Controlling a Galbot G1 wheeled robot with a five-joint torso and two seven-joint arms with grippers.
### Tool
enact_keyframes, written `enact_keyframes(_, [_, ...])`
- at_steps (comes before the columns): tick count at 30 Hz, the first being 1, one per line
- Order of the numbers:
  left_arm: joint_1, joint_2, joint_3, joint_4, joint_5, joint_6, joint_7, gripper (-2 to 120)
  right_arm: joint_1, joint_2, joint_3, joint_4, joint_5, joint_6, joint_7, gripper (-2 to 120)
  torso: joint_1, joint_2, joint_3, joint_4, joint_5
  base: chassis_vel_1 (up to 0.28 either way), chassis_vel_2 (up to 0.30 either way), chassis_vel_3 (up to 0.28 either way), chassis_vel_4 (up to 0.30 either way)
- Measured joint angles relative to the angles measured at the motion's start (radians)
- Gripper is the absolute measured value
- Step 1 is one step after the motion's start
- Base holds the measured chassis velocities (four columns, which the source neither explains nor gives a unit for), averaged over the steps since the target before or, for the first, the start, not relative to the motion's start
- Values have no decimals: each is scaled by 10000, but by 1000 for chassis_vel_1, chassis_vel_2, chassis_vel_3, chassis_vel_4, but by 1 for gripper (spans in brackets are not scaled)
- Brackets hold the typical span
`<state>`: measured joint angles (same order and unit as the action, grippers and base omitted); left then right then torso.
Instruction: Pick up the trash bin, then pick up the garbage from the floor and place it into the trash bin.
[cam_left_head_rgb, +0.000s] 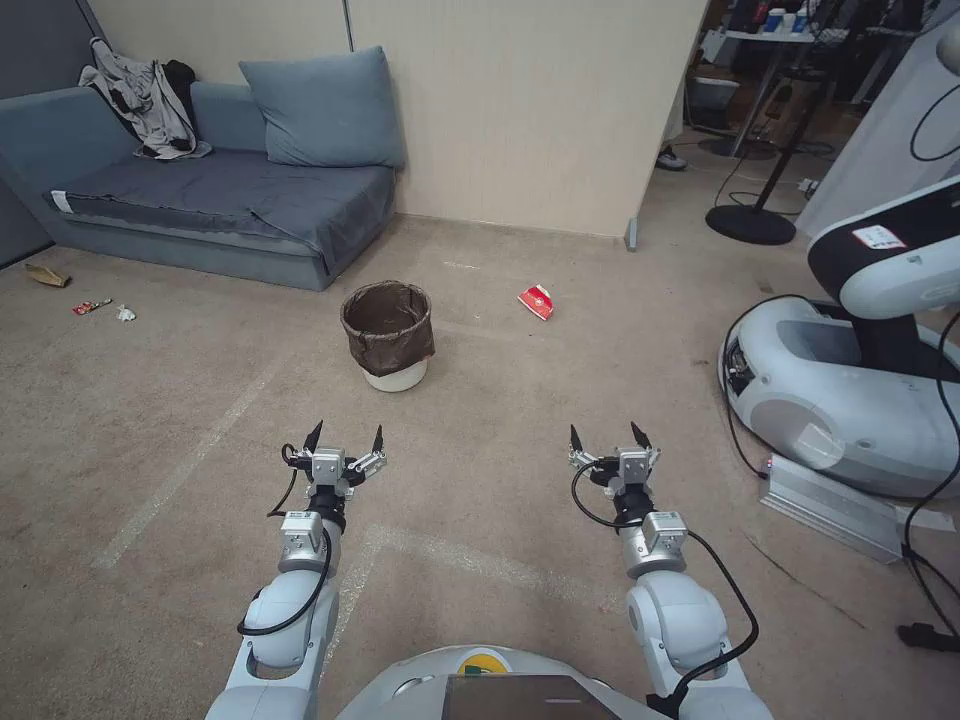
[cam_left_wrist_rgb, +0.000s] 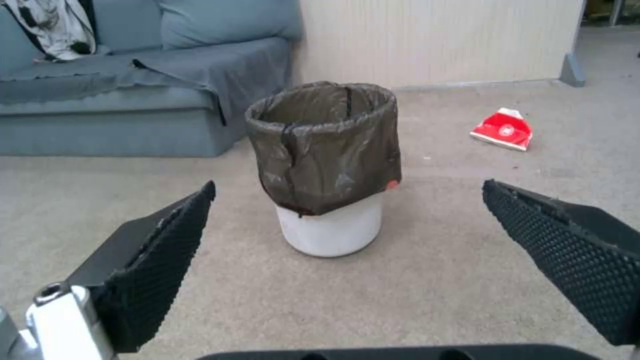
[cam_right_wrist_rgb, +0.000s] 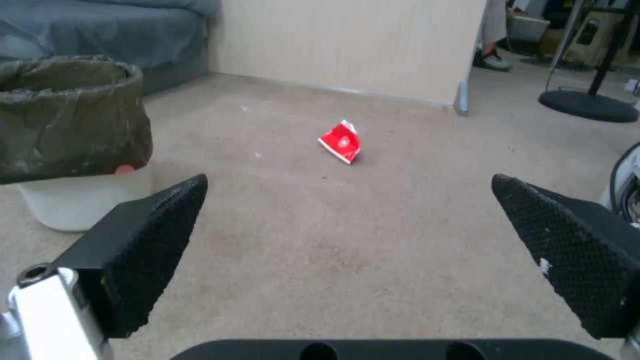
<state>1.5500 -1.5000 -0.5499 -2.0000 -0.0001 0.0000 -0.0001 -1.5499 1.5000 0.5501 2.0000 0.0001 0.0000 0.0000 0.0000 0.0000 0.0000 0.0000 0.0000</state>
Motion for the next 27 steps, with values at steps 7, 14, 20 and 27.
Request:
enact_keyframes(7, [0, 0, 0, 0, 0, 0, 0, 100, 0, 0, 0, 0, 0, 0, 0, 100, 0, 0, 0, 0, 0, 0, 0, 0, 0])
enact_keyframes(14, [0, 0, 0, 0, 1, 0, 0, 100, 0, 0, 0, 0, 0, 0, 0, 100, 0, 0, 0, 0, 0, 0, 0, 0, 0])
enact_keyframes(20, [2, 0, 0, -1, 0, 10, -1, 100, 0, 0, 1, 0, 0, -1, 0, 100, 0, 0, 0, 0, 0, 0, 0, 0, 0])
enact_keyframes(27, [343, 108, -334, -1404, -183, 1206, -217, 100, -437, 541, 788, 1547, 119, -533, 58, 100, 0, 0, 0, -1, 0, 0, 0, 0, 0])
